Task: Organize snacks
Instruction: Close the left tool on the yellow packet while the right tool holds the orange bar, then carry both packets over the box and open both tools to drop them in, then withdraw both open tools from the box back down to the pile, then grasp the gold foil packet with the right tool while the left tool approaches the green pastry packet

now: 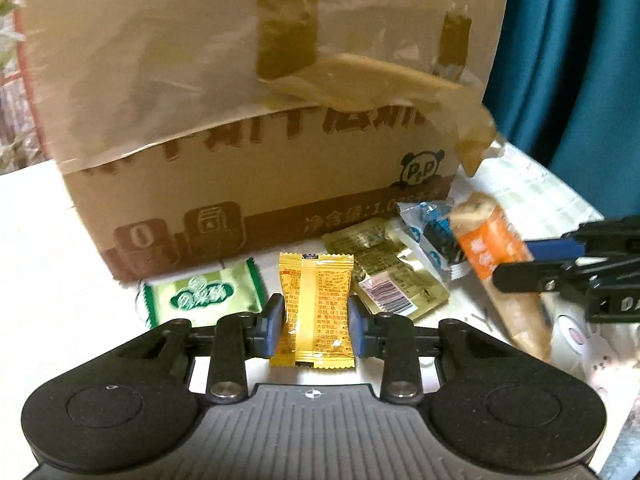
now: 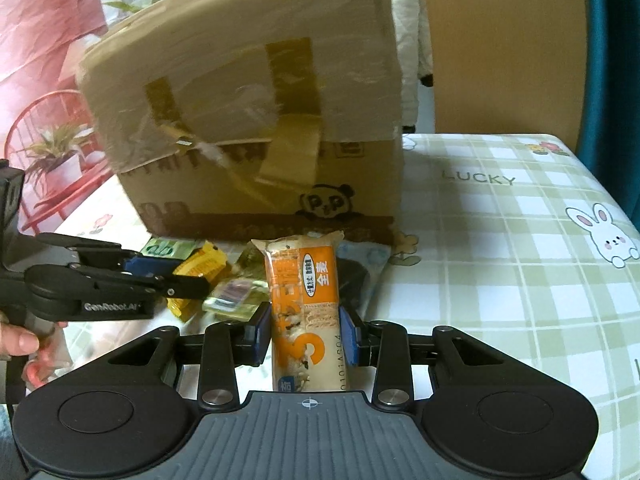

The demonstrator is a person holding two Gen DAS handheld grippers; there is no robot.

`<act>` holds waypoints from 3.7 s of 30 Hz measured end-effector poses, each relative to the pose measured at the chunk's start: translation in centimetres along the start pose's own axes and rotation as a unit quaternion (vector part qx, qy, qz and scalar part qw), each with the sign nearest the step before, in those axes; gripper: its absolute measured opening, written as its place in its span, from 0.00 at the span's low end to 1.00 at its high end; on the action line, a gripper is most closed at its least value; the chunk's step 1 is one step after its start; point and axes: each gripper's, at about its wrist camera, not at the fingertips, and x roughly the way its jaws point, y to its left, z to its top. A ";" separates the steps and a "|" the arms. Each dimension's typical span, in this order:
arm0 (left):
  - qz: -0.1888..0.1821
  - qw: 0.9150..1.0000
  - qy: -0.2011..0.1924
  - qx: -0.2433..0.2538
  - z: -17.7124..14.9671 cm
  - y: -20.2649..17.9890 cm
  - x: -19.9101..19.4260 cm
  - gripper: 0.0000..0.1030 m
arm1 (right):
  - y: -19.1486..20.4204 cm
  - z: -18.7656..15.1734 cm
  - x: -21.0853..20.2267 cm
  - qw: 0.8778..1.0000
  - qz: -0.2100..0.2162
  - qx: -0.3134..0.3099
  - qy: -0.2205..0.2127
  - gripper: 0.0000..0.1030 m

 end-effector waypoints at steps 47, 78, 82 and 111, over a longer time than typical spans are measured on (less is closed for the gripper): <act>0.039 0.986 -0.157 -0.049 17.3 4.0 -7.8 0.63 | 2.4 20.6 0.9 0.990 -0.014 -0.028 -0.137 0.43; 0.034 0.990 -0.091 -0.099 3.8 6.4 -13.6 0.62 | 5.1 6.6 -3.8 0.995 0.073 -0.028 -0.069 0.50; 0.043 0.991 -0.083 -0.098 2.6 6.8 -12.4 0.62 | 5.5 3.5 -0.9 0.997 0.062 -0.036 -0.022 0.50; 0.062 0.989 -0.041 -0.126 0.2 8.4 -8.1 0.64 | 6.7 2.0 9.6 0.997 -0.066 -0.029 0.023 0.67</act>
